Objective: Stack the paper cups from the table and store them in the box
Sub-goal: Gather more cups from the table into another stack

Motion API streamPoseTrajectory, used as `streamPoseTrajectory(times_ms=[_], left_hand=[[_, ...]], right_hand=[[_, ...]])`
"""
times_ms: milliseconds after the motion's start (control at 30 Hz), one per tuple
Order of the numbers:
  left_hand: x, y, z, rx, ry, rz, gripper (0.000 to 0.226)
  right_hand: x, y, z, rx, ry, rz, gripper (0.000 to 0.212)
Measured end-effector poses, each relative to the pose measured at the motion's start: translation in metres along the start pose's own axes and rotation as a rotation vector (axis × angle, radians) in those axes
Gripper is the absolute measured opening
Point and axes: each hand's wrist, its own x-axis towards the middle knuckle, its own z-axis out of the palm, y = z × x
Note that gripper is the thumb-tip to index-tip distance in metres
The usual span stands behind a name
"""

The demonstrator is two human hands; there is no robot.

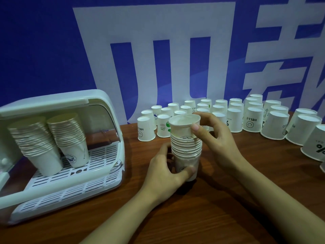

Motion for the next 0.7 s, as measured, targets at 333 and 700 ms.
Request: streamPoseTrajectory(times_ms=[333, 700], left_hand=[[0.0003, -0.0003, 0.0011, 0.017, 0.017, -0.005, 0.057], [-0.0008, 0.0002, 0.0014, 0.053, 0.069, -0.015, 0.061]], right_hand=[[-0.0029, -0.0021, -0.0001, -0.144, 0.007, -0.016, 0.065], [-0.0035, -0.0025, -0.0018, -0.215, -0.007, -0.04, 0.067]])
